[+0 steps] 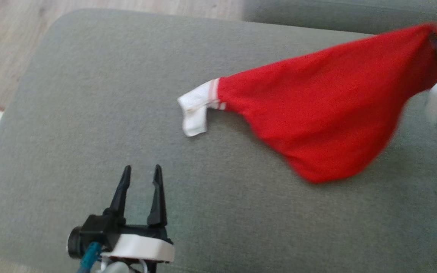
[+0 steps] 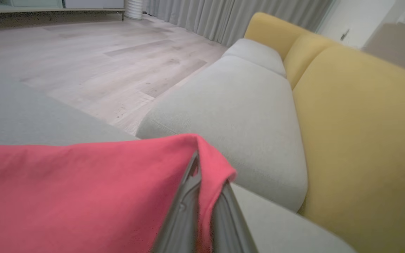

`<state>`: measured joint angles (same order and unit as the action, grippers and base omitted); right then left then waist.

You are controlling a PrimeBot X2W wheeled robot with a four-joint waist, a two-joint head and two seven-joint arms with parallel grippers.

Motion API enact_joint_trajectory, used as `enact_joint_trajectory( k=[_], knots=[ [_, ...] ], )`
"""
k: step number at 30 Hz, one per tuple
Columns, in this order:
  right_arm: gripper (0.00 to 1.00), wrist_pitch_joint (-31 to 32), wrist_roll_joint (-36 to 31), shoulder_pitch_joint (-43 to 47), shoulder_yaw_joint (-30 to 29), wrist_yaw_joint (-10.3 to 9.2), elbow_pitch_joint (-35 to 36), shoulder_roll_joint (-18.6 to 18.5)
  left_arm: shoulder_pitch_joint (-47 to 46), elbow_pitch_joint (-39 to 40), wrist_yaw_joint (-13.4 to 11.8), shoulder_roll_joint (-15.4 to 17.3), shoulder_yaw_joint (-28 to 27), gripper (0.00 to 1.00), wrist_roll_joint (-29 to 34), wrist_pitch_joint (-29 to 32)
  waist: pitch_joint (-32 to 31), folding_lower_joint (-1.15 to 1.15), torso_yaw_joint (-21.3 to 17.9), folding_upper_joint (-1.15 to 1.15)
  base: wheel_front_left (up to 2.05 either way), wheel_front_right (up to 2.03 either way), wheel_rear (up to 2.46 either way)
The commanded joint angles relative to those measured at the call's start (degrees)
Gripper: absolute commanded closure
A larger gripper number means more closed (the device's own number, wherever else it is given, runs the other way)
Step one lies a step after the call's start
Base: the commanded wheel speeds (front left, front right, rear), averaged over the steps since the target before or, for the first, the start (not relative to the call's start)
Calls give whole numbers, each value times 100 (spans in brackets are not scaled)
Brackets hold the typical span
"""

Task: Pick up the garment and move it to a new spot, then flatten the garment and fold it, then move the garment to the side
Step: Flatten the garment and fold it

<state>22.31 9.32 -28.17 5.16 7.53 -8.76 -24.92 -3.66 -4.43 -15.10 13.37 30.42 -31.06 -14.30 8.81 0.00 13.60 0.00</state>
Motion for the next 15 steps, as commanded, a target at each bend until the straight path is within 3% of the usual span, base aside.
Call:
enact_joint_trajectory(
  k=[1,5,9,10,11,13,15],
  knots=[
    [100,9,-190,-460,65,-4,38,-317,-289,208,27,-39,-122,0,97,-69,146,0,217,0,0,0,0],
    [100,-110,-433,-1130,225,-4,-572,-635,-378,201,94,-158,-29,0,172,-70,325,0,483,0,0,0,0],
    [100,-468,-767,-1707,550,-4,-1277,-723,-465,150,177,-286,41,0,241,-70,491,0,667,0,0,0,0],
    [93,-601,-841,-1839,598,-4,-1478,-682,-485,135,192,-315,46,0,257,-70,523,0,688,0,0,0,0],
    [73,-712,-933,-1949,675,-4,-1681,-635,-502,118,209,-340,52,0,272,-70,559,0,706,0,0,0,0],
    [0,-1038,-1077,-2135,801,-4,-2017,-469,-536,89,237,-389,49,0,302,-70,608,0,715,0,0,0,0],
    [0,-1312,-1110,-2257,844,-4,-2349,-255,-562,56,263,-425,43,0,333,-70,624,0,696,0,0,0,0]
  ],
)
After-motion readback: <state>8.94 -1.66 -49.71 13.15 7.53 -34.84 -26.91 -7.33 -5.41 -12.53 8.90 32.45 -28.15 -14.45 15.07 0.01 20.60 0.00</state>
